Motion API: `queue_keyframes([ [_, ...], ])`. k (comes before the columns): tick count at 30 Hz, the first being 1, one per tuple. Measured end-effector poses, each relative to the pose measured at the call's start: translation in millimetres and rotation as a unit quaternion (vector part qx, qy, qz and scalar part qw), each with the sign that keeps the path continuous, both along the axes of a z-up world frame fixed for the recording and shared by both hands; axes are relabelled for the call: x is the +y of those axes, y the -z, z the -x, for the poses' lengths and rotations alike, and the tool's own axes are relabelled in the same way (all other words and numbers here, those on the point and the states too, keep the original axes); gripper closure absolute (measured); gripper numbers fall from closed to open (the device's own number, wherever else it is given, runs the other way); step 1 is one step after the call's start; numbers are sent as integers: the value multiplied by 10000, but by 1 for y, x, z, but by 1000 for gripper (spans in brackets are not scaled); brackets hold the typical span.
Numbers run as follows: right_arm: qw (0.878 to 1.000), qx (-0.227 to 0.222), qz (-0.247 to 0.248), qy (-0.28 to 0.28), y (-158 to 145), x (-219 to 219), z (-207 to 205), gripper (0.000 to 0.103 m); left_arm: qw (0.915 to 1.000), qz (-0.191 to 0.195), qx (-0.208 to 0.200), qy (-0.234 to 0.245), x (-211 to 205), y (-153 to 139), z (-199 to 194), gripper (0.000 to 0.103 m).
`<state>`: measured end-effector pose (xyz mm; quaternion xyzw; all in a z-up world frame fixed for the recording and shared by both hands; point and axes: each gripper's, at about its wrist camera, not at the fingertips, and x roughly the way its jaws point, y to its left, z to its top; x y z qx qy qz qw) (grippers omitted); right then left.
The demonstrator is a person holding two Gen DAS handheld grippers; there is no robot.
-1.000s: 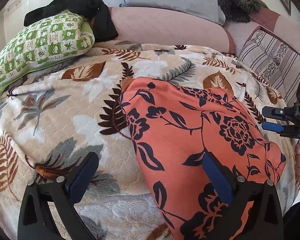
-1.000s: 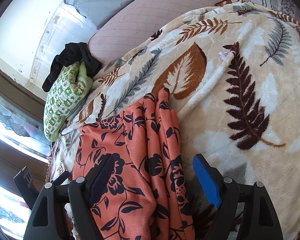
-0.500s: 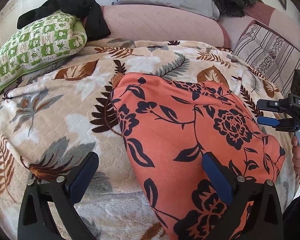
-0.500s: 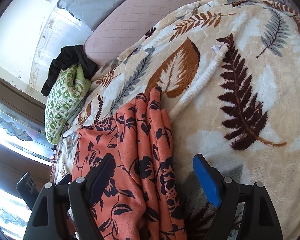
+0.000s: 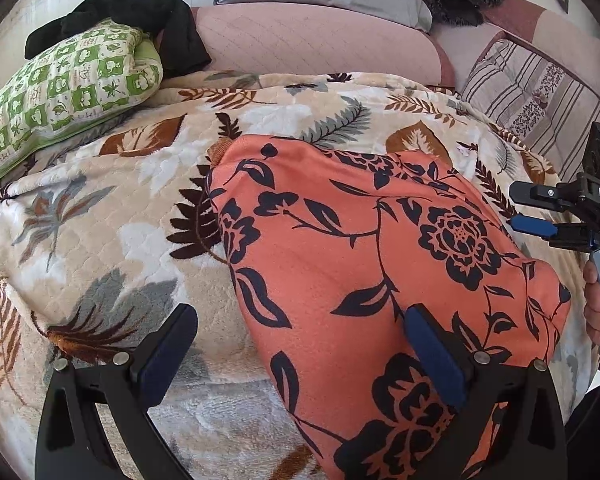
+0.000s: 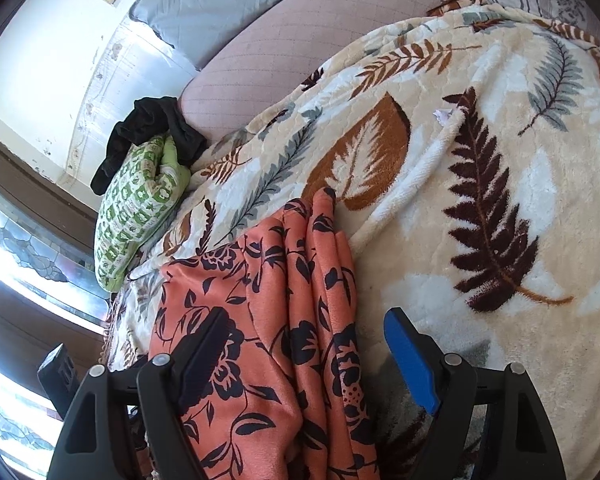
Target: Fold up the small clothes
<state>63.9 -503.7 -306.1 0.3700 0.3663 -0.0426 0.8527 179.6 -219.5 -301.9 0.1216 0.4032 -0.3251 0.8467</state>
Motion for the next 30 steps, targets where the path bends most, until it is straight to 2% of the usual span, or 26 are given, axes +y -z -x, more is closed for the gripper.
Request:
queue_keyframes([
  [6, 9978, 610, -74, -263, 26, 12, -17, 25, 9999, 43, 89, -19, 0, 2, -1, 0],
  [9, 9979, 566, 99, -311, 22, 17, -19, 25, 9999, 53, 104, -25, 0, 3, -1, 0],
  [12, 9988, 136, 463, -115, 2, 22, -11, 25, 9999, 46, 97, -23, -1, 3, -1, 0],
  [14, 9966, -346, 739, -75, -18, 30, -5, 25, 9999, 41, 94, -16, -3, 3, 0, 0],
  [16, 9942, -746, 746, -206, -31, 39, -3, 26, 10000, 27, 77, -3, -5, 4, 1, 0],
  [17, 9939, -789, 703, -313, -32, 44, -6, 29, 10000, 24, 71, 1, -5, 4, 1, 0],
  [19, 9956, -469, 501, -641, -24, 53, -21, 49, 10000, 28, 78, -1, -6, 4, 1, 0],
  [20, 9964, -138, 384, -745, -13, 56, -28, 52, 9999, 30, 98, 3, -6, 4, 1, 0],
  [21, 9964, 256, 381, -715, 0, 58, -36, 64, 9999, 18, 116, 2, -6, 5, 1, 0],
  [22, 9962, 450, 429, -609, 7, 57, -38, 69, 9999, 24, 121, -4, -6, 5, 1, 0],
  [25, 9978, 519, 159, -377, 1, 46, -38, 70, 9998, 66, 164, -10, -6, 6, 0, 0],
  [30, 9983, 461, 303, -174, -19, 47, -58, 67, 9997, 102, 216, -2, -6, 7, -1, 0],
])
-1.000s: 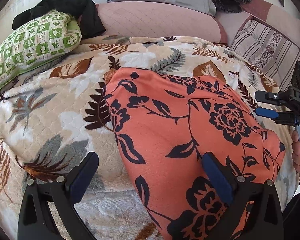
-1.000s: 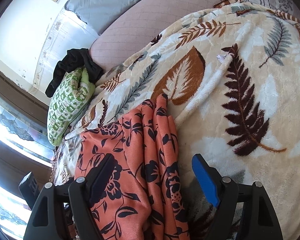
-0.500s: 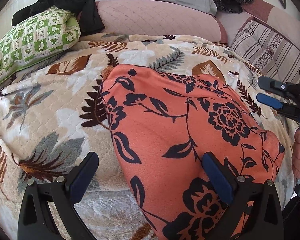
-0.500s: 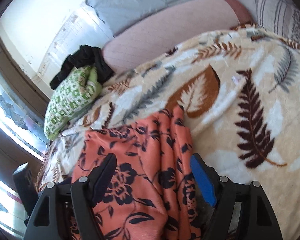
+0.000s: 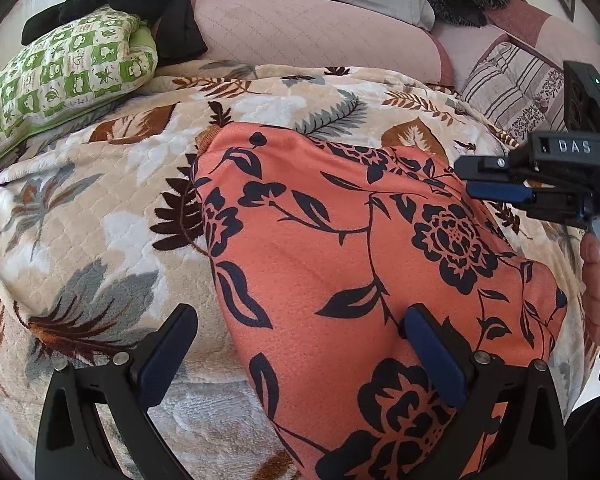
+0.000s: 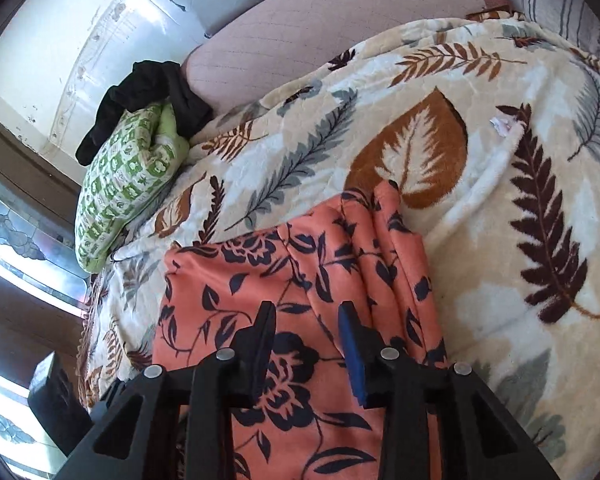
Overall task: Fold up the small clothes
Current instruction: 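Regrasp the dress folds with the right gripper and straighten them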
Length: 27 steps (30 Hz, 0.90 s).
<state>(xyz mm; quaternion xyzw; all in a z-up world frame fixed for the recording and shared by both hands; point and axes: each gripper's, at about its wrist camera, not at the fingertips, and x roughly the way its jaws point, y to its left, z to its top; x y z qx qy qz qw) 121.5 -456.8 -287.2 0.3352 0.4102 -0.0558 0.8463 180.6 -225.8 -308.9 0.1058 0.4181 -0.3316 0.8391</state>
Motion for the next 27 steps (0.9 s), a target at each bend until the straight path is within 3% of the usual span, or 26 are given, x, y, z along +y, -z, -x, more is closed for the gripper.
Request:
queue_keyframes([
  [3, 9998, -26, -173, 46, -3, 3, -17, 67, 10000, 17, 38, -3, 0, 0, -1, 0],
  [8, 9979, 576, 300, -74, 26, 12, -60, 66, 10000, -7, 59, 8, 0, 0, 0, 0],
  [11, 9978, 617, 253, 21, 32, 11, -67, 66, 10000, -20, 39, 44, 0, -1, 1, 0],
  [14, 9979, 588, 272, -91, 21, 12, -61, 64, 9999, -1, 97, 48, 1, 0, 0, 0],
  [15, 9982, 534, 232, -118, 17, 11, -56, 56, 9999, 7, 115, 46, 1, 0, 0, 0],
  [16, 9989, 424, 137, -130, 12, 8, -48, 39, 9999, 8, 120, 48, 2, 0, 0, 0],
  [18, 9999, 68, -72, -67, 2, 0, -30, 31, 9999, -1, 98, 66, 3, -1, 1, 0],
  [22, 9998, -94, -178, -38, -4, -19, -5, 31, 9999, 10, 85, 78, 4, 0, 3, 0],
  [27, 9977, 9, -659, 148, 21, -57, 16, 31, 9998, 62, 165, 64, 4, 2, 1, 0],
])
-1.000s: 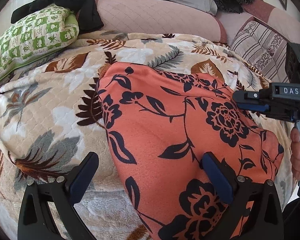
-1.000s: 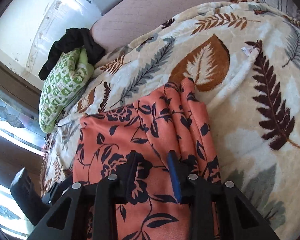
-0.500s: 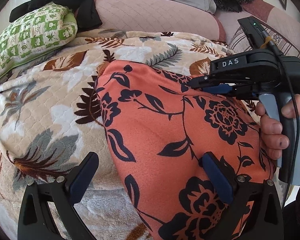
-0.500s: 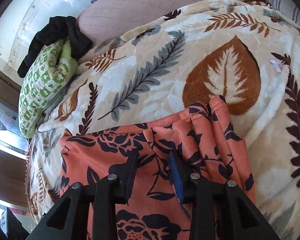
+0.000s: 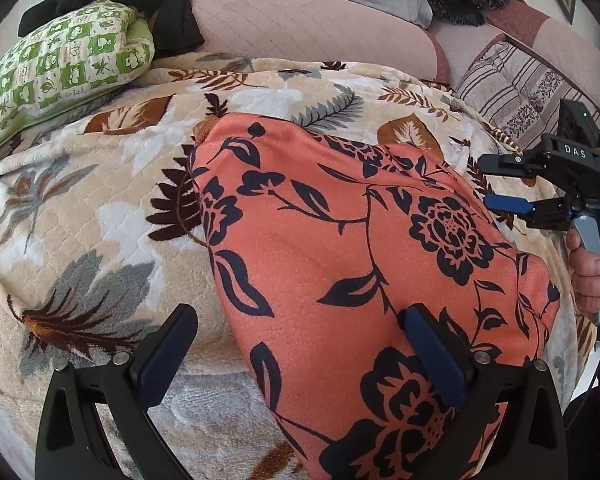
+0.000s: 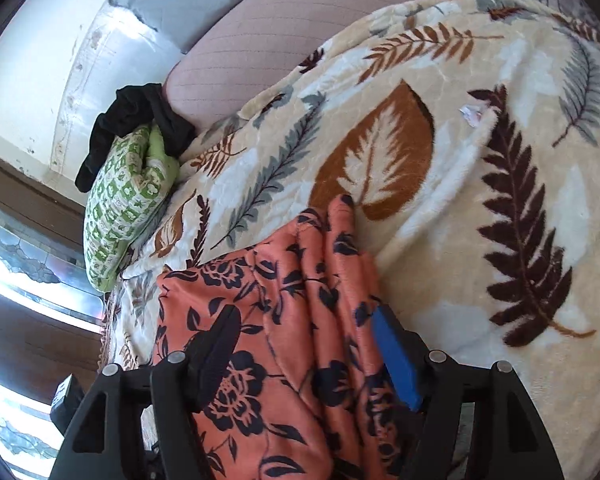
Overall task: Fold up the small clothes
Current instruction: 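Regrasp the dress folds with the right gripper and straighten them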
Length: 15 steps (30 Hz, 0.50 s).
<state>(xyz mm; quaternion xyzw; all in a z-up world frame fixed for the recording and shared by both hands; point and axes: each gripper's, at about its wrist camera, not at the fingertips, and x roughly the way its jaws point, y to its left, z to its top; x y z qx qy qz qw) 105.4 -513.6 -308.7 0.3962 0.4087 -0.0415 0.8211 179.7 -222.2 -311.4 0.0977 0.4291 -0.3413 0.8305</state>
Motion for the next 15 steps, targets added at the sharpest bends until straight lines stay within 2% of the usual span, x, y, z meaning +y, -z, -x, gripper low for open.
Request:
queue_keyframes([
  [4, 9984, -117, -543, 52, 17, -24, 15, 31, 10000, 61, 71, -11, -1, 2, -2, 0],
  [8, 9964, -168, -805, -208, 28, -29, 16, 31, 9998, 122, 151, -28, -3, 4, -4, 0],
  [15, 9944, -147, -654, -822, 39, -11, 11, 31, 9997, 144, 178, -33, -4, 5, -5, 0],
])
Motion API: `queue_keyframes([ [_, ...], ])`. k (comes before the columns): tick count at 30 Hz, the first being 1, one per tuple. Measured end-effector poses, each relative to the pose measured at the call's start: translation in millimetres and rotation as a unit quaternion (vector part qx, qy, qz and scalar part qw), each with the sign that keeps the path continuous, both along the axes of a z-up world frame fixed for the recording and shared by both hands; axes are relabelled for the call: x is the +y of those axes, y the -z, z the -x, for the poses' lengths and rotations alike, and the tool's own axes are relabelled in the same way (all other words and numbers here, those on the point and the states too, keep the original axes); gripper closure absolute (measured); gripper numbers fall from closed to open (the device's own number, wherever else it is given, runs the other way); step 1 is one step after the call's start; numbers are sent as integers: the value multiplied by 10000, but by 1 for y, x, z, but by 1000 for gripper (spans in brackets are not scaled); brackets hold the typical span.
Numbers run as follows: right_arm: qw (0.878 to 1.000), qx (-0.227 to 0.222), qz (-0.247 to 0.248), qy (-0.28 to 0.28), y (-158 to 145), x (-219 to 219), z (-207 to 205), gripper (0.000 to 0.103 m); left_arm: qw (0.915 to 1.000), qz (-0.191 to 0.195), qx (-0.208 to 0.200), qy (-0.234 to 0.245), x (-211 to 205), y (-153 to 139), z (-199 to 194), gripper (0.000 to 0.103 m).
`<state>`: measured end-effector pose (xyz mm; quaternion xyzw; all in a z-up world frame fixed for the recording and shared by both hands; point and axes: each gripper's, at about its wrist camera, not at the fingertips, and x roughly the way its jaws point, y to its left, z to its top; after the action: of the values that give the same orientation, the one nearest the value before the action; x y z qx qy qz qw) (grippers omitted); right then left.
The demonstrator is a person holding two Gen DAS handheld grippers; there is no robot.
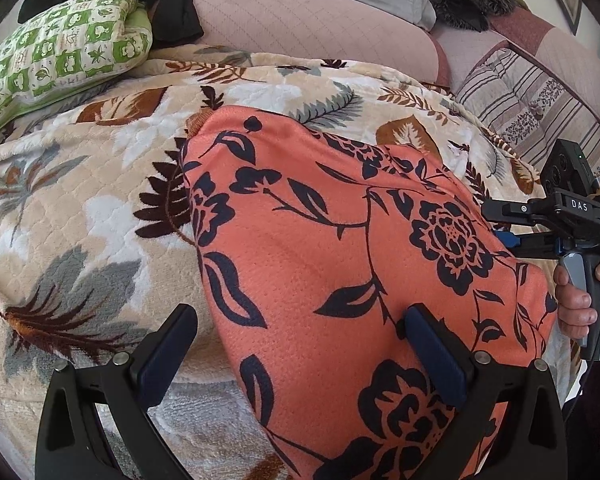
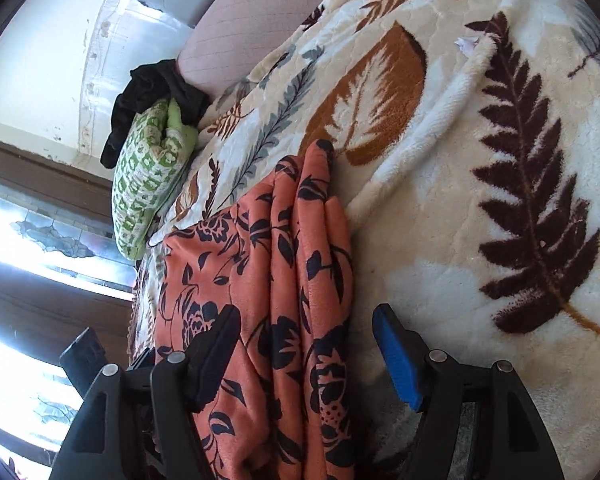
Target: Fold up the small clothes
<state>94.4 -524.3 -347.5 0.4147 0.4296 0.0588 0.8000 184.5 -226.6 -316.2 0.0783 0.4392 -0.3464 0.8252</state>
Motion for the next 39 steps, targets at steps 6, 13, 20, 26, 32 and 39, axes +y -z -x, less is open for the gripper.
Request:
queue_keyframes([
  [6, 9993, -148, -206, -272, 5, 7, -6, 31, 10000, 15, 45, 1, -3, 0, -2, 0],
  [13, 9981, -314, -218, -475, 5, 21, -10, 24, 10000, 20, 62, -4, -4, 0, -2, 0],
  [20, 9966, -435, -130, -682, 2, 35, -14, 22, 9999, 47, 164, 15, -6, 1, -4, 0],
  [26, 9948, -568, -123, -840, -6, 43, -13, 22, 9989, 140, 401, 205, -7, 3, -4, 0],
  [32, 9947, -435, -35, -932, -1, 49, -15, 24, 9960, 321, 760, 348, -6, 6, -7, 0],
  [39, 9928, -429, 205, -1104, 1, 55, -14, 29, 9895, 797, 1114, 471, 0, 5, -12, 1],
])
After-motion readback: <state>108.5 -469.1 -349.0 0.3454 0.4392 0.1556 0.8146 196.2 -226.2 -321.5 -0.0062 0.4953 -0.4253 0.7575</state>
